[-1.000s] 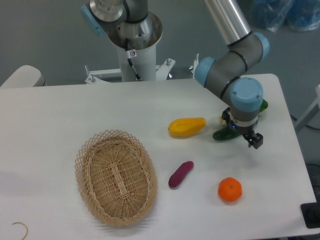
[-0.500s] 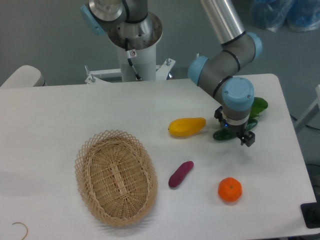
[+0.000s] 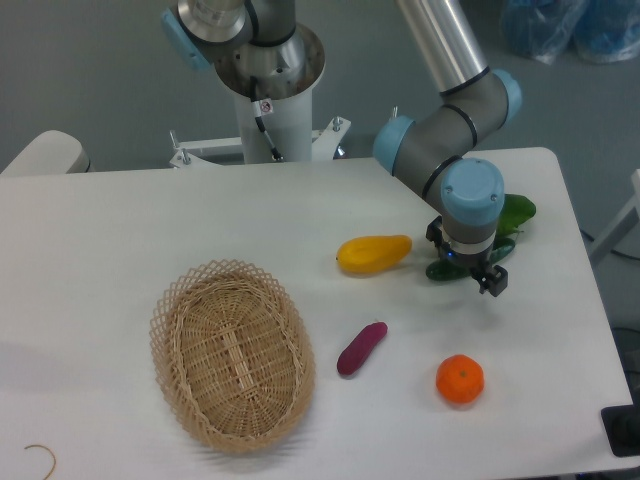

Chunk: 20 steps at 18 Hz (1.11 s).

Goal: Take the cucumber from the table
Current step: 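Close the gripper around the green cucumber, then lift the held cucumber up off the table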

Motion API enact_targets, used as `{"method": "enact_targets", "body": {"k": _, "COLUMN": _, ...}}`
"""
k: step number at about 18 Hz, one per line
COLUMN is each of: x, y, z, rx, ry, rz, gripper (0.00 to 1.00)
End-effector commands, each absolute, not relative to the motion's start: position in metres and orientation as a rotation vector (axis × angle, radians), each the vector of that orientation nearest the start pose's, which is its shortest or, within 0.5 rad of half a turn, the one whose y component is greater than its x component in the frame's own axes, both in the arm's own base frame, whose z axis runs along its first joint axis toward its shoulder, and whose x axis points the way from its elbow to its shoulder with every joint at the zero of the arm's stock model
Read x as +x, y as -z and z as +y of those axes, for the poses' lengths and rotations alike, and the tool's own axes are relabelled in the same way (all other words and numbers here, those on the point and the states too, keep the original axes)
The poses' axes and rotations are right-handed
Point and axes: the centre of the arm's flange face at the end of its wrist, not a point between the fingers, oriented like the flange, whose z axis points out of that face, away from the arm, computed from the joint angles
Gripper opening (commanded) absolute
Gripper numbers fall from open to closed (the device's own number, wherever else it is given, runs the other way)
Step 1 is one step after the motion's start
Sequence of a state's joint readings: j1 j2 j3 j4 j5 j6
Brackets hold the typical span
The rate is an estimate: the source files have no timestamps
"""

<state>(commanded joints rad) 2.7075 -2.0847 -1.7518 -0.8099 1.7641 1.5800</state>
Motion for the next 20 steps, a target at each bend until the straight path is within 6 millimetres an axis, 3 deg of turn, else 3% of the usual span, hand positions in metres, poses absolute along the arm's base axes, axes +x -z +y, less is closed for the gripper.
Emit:
{"method": "enact_targets", "body": {"k": 4, "x": -0.5117, "y": -0.1885, "z": 0.3629, "rx": -3.233, "ry": -0.172, "rz": 0.728, "gripper": 1.0}}
{"method": "enact_targets", "body": {"k": 5, "x": -0.5127, "y": -0.1897, "z": 0.3633, "rx": -3.232, "ry": -0.176, "rz": 0.73, "gripper": 0.93}}
{"method": "enact_targets", "body": {"k": 7, "x": -0.5135, "y": -0.1908, "z": 0.3637, "rx": -3.229, "ry": -0.178, "rz": 0.742, "gripper": 0.69}}
{"method": "enact_targets", "body": {"k": 10, "x": -0.5135, "y": -0.1909, "z": 0.3636, "rx": -3.23, "ry": -0.178, "rz": 0.745, "gripper": 0.63}}
{"method": "enact_targets", "body": {"k": 16, "x": -0.5148, "y": -0.1924, "z": 0.364, "rx": -3.231, "ry": -0.181, "rz": 0.747, "gripper": 0.4}}
{"method": "enact_targets", "body": {"k": 20, "x": -0.5183, "y": -0.1983, "z": 0.3656, "rx": -3.227, "ry": -0.2, "rz": 0.747, "gripper": 0.37}}
